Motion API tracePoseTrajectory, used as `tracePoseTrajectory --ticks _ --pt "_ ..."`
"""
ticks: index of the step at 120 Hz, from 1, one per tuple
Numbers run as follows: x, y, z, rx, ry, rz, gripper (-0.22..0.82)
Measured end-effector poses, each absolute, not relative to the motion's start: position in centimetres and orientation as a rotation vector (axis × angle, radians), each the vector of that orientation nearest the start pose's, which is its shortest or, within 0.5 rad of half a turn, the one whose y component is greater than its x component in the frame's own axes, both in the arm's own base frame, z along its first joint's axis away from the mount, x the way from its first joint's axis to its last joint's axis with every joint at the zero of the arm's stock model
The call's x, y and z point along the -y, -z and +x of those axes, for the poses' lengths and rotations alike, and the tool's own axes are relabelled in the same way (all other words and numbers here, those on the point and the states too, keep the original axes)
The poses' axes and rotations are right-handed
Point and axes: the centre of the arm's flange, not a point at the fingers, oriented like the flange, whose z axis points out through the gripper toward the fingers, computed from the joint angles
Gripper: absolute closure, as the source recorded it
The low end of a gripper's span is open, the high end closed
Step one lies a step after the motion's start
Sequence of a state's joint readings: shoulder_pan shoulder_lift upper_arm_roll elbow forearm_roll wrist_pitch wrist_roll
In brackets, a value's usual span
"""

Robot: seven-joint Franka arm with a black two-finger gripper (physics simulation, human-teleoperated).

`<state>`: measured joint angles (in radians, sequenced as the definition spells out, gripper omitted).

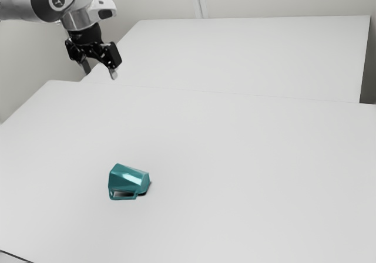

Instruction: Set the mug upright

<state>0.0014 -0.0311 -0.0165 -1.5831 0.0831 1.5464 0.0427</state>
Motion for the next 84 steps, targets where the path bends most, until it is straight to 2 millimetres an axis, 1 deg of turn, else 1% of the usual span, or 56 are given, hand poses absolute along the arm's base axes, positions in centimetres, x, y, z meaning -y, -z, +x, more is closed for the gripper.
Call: tracePoseTrajectory --ticks 9,16,22,28,36,44,48,57,62,67,84 --pt "0.6 -62.7 54.5 -0.104 0.002 -3.065 0.0" --pt "0.8 -62.2 54.6 -0.105 0.006 -3.087 0.0" --pt "0.5 -61.4 54.6 -0.091 -0.007 -3.104 0.0" --pt "-0.4 -60.3 54.6 -0.065 -0.032 -3.117 0.0" --pt "-2.3 -58.6 54.3 -0.009 -0.069 -3.129 0.0" --pt "-5.0 -56.7 53.3 0.067 -0.091 -3.141 0.0" --pt "-6.5 -55.4 52.6 0.115 -0.101 -3.155 0.0" --pt "-10.1 -51.7 50.5 0.242 -0.12 -3.218 0.0" --pt "-11.8 -49.9 49.6 0.313 -0.113 -3.263 0.0" --pt "-12.9 -48.3 48.9 0.371 -0.094 -3.313 0.0" --pt "-16.0 -44.0 46.7 0.538 0.017 -3.471 0.0"
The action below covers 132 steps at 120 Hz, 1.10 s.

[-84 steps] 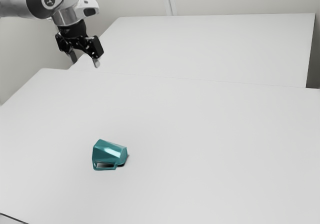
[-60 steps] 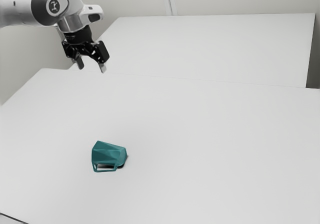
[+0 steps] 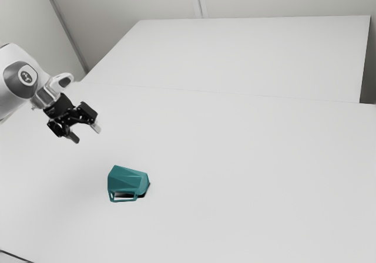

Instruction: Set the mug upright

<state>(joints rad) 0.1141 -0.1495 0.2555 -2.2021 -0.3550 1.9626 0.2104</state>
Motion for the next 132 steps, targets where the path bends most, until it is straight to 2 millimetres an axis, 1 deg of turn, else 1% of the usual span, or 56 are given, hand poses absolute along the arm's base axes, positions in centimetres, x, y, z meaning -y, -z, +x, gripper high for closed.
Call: tracePoseTrajectory --ticks 8,15,32,43,54,61,72,86,99,118,132 --pt "-16.5 -42.4 45.7 0.56 0.07 -3.526 0.0" --pt "-16.7 -41.1 44.9 0.519 0.112 -3.559 0.0" --pt "-17.1 -39.5 43.8 0.321 0.256 -3.606 0.0" --pt "-17.8 -38.3 43.0 0.179 0.319 -3.616 0.0" --pt "-17.5 -35.7 41.6 0.059 0.33 -3.648 0.0" --pt "-17.0 -34.1 41.3 -0.006 0.344 -3.669 0.0" --pt "-16.8 -32.9 41.4 -0.086 0.421 -3.687 0.0" --pt "-17.1 -32.6 41.1 -0.075 0.601 -3.723 0.0" --pt "-17.6 -31.9 40.2 -0.018 0.678 -3.749 0.0" --pt "-18.1 -31.6 39.7 0.101 0.645 -3.773 0.0" --pt "-17.5 -31.3 39.9 0.138 0.563 -3.802 0.0"
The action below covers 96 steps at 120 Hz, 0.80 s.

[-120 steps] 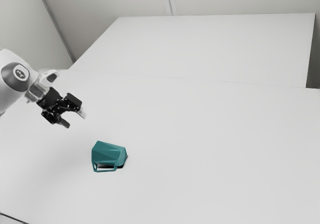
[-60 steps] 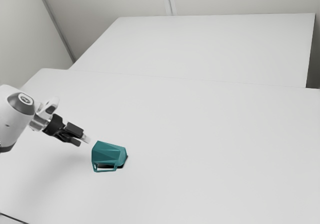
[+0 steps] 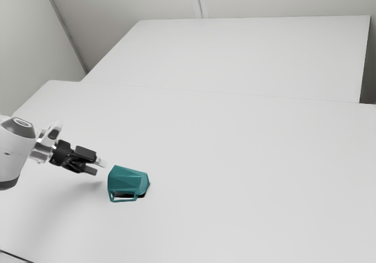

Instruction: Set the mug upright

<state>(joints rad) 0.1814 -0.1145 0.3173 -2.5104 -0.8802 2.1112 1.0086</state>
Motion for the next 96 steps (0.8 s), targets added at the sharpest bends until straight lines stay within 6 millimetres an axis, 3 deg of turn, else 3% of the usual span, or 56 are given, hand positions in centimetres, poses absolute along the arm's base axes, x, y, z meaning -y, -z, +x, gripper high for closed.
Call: tracePoseTrajectory --ticks 49,96 --pt "-13.3 -31.0 40.9 -0.081 -0.215 2.367 0.0" --pt "-11.1 -30.4 41.6 -0.11 -0.167 2.362 0.01"
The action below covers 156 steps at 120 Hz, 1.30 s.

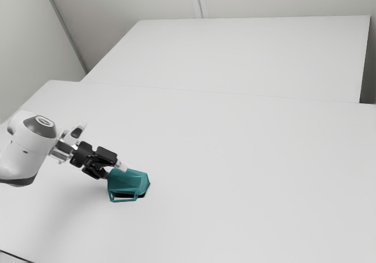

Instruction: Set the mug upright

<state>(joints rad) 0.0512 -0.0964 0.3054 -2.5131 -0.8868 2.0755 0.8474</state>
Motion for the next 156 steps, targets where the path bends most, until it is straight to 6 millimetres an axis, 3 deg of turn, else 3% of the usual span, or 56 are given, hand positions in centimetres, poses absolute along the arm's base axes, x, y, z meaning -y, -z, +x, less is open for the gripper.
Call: tracePoseTrajectory --ticks 42,118,156 --pt "-11.3 -29.7 41.3 -0.173 -0.154 2.366 0.35" --pt "-11.5 -29.7 41.3 -0.22 -0.156 2.364 0.5" --pt "-11.2 -30.5 42.1 -0.206 -0.171 2.369 0.65"
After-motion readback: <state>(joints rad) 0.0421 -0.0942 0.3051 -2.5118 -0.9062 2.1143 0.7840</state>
